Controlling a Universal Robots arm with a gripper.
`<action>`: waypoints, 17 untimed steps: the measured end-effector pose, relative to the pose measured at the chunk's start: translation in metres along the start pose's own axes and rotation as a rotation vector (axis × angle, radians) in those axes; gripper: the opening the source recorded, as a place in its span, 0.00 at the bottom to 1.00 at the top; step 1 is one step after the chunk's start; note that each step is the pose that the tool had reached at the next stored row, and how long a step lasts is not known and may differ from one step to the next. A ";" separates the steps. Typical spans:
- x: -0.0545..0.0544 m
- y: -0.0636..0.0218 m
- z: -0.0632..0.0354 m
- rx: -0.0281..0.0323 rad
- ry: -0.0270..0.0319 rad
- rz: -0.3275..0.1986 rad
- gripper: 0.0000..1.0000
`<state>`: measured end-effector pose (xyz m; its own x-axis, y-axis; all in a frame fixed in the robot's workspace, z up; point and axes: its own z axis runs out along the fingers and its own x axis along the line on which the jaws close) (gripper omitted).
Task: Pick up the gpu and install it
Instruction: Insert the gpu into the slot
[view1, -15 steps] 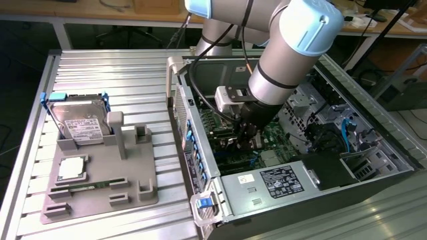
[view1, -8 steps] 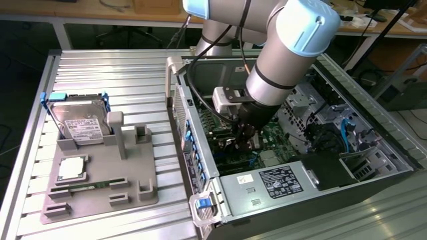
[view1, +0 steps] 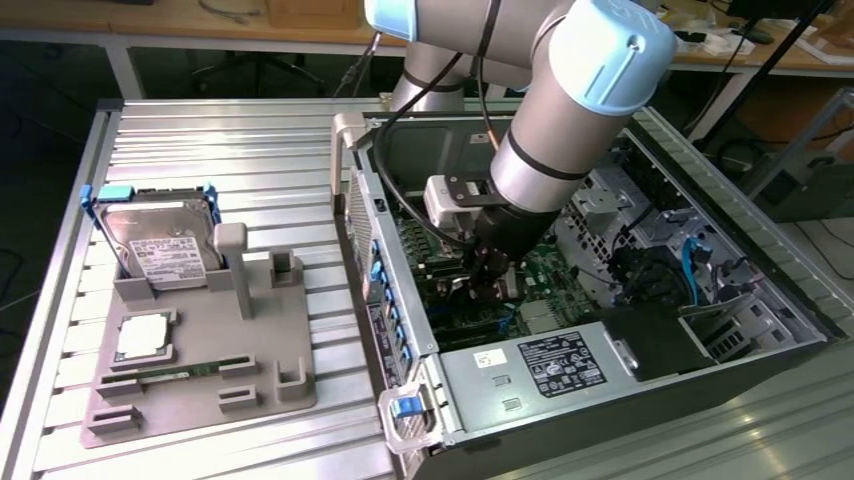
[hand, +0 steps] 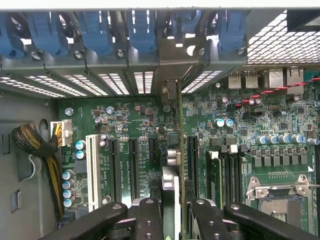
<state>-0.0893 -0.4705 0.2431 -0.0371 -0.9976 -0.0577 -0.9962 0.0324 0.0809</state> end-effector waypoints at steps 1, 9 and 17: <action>0.000 0.0000 -0.0001 0.0000 0.0001 0.000 0.27; 0.000 0.0004 -0.0052 -0.0001 0.0000 -0.006 0.27; -0.001 0.0006 -0.0083 -0.0003 0.0002 -0.006 0.27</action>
<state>-0.0892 -0.4705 0.2515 -0.0307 -0.9978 -0.0580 -0.9964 0.0260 0.0809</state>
